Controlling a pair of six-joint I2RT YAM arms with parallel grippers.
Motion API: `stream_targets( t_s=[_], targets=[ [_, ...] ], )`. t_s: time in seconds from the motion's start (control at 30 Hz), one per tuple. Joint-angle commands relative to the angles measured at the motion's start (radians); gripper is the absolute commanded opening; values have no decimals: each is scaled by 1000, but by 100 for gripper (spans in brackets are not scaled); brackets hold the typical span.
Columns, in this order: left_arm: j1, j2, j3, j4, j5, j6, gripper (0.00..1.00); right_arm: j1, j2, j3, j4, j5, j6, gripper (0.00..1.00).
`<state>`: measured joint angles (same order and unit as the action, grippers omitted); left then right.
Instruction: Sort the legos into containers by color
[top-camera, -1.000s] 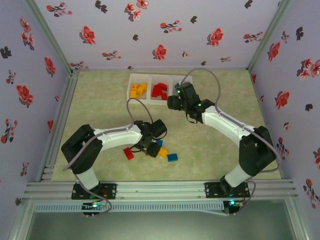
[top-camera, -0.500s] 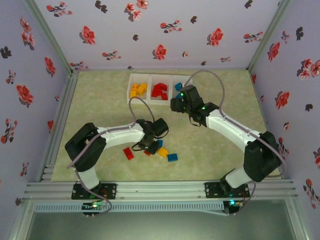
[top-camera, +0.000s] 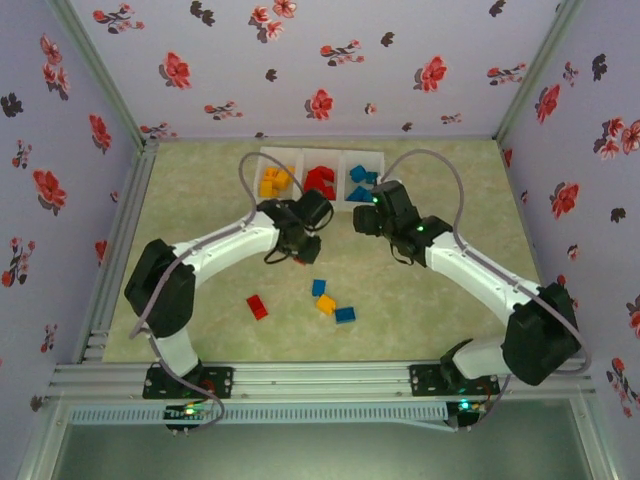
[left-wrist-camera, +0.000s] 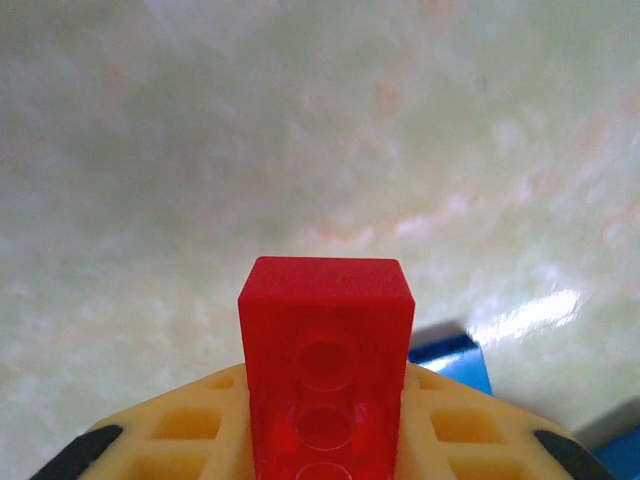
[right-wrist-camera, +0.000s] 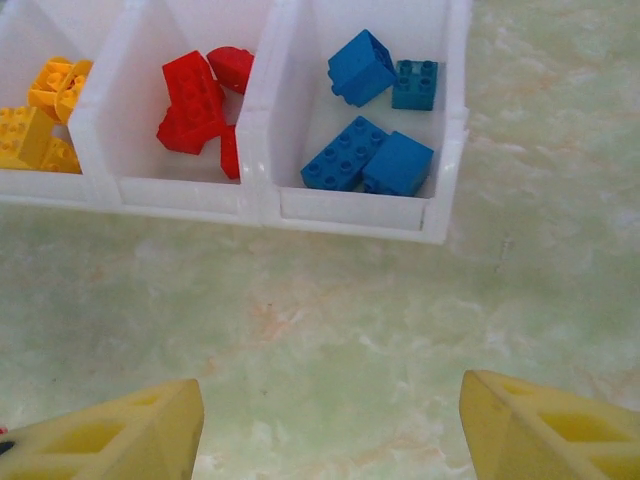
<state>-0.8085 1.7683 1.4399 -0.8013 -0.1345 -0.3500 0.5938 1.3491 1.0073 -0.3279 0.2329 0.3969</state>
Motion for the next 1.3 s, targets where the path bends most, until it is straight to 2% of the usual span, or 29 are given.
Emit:
stream_targets(
  t_s=[0.0, 0.37, 0.83, 1.03, 1.27],
  targets=[
    [50, 38, 112, -60, -37, 61, 24, -15, -49, -25, -43, 44, 0, 69],
    [183, 243, 501, -62, -37, 98, 25, -21, -146, -96, -60, 41, 18, 70],
    [254, 667, 1092, -70, 13, 92, 26, -19, -232, -177, -74, 1, 76, 70],
    [273, 687, 1015, 139, 91, 30, 27, -11, -251, -191, -80, -15, 90, 70],
    [282, 742, 1025, 230, 155, -37, 30, -1, -265, -198, -95, -3, 97, 69]
  ],
)
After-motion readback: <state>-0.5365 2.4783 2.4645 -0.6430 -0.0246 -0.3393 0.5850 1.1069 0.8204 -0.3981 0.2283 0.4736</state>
